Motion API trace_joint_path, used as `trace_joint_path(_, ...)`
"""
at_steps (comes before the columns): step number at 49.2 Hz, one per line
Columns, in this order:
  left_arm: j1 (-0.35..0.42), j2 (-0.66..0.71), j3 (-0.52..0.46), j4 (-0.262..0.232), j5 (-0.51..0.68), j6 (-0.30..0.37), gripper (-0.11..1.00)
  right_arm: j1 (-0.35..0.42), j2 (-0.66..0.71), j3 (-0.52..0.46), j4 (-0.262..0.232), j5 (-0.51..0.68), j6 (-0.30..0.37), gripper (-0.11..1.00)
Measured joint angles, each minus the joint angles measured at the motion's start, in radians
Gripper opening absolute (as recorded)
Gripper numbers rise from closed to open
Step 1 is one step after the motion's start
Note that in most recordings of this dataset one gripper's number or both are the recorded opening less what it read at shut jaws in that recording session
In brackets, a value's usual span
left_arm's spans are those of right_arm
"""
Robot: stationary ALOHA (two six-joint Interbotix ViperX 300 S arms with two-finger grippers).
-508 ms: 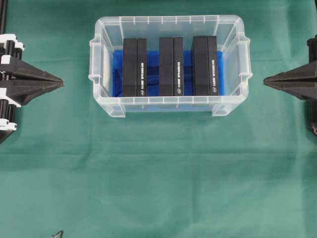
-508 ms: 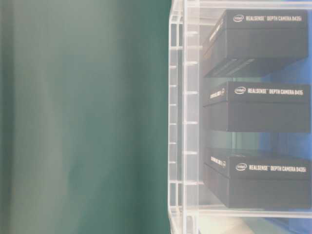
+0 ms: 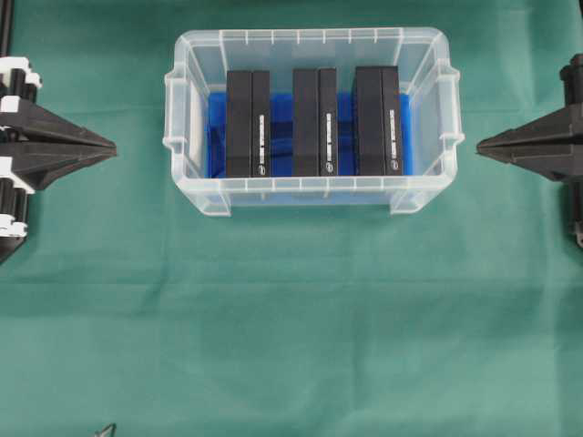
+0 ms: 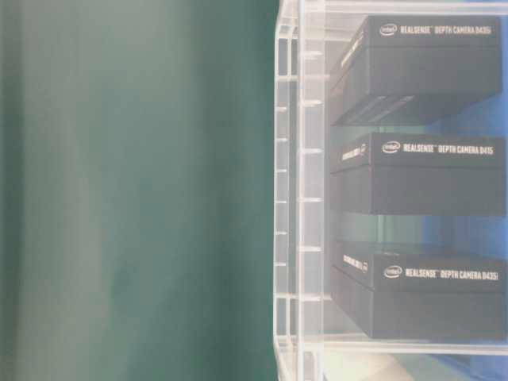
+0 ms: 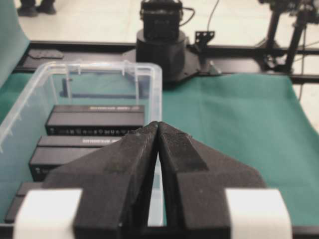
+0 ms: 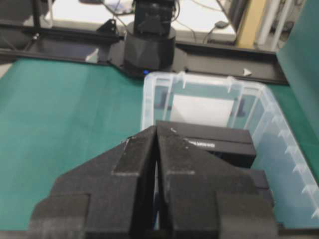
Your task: Take the box out of the case with the right arm.
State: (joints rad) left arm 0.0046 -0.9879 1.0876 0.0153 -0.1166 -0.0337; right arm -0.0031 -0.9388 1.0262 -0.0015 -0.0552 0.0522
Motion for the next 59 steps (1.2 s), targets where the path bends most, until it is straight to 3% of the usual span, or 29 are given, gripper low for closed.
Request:
trace_joint_path(8,0.0,-0.017,-0.12,0.0,0.14,-0.005,0.02,0.0,0.002,-0.11,0.0,0.1,0.034,0.01)
trace_joint_path(16,0.0,-0.009,-0.275,0.002,0.31,-0.005,0.02,0.0,0.012,-0.252,0.002,0.213,0.123,0.01)
trace_joint_path(31,0.0,0.052,-0.474,0.002,0.492,-0.006,0.02,-0.012,0.092,-0.463,0.0,0.399,0.238,0.01)
trace_joint_path(41,0.0,0.083,-0.503,0.002,0.565,-0.009,0.02,-0.014,0.104,-0.488,0.0,0.511,0.25,0.01)
trace_joint_path(46,0.0,0.084,-0.515,0.002,0.644,-0.025,0.02,-0.012,0.104,-0.494,0.0,0.63,0.285,0.01)
trace_joint_path(59,-0.067,0.084,-0.574,0.002,1.055,-0.08,0.02,-0.014,0.118,-0.523,-0.002,1.049,0.36,0.01)
